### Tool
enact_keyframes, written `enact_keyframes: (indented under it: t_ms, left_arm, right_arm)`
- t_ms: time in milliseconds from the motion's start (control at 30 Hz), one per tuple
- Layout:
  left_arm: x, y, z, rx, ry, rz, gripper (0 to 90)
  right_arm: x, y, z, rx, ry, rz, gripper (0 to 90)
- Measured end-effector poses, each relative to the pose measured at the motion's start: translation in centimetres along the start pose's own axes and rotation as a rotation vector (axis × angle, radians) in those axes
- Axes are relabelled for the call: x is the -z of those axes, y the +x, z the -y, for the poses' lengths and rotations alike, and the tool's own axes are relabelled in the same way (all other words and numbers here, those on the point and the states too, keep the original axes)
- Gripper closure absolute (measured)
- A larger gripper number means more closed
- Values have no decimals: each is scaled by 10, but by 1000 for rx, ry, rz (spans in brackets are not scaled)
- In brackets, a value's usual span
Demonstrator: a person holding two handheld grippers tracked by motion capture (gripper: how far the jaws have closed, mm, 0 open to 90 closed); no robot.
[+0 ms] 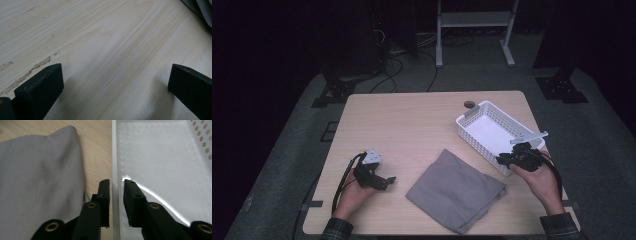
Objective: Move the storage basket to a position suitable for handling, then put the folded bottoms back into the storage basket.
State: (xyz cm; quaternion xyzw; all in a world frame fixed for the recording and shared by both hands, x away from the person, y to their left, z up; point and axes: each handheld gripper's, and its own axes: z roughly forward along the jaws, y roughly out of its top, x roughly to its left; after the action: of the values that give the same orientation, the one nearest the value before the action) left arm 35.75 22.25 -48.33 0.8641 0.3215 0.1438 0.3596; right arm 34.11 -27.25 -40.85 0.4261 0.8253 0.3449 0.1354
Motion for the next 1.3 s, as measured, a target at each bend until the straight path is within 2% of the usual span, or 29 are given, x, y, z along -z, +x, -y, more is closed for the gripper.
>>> enact_keyframes:
  t_ms: [67, 233, 367, 467, 867, 1300]
  left_arm:
    - [0, 0, 0, 0, 0, 0, 0]
    - [0, 0, 0, -2, 1, -1, 0]
    - [0, 0, 0, 1, 1, 0, 0]
    - [0, 0, 0, 0, 1, 0, 0]
    - [1, -1, 0, -4, 5, 2, 0]
    - [0, -1, 1, -5, 1, 4, 0]
  right_arm:
    - [1, 1, -2, -3, -8, 5, 687]
    - [2, 3, -7, 8, -46, 24, 498]
    - [2, 6, -13, 4, -62, 7, 347]
    - [-1, 10, -16, 2, -52, -13, 291]
    - [-6, 20, -21, 14, -58, -42, 172]
    - [-11, 39, -27, 82, -61, -58, 154]
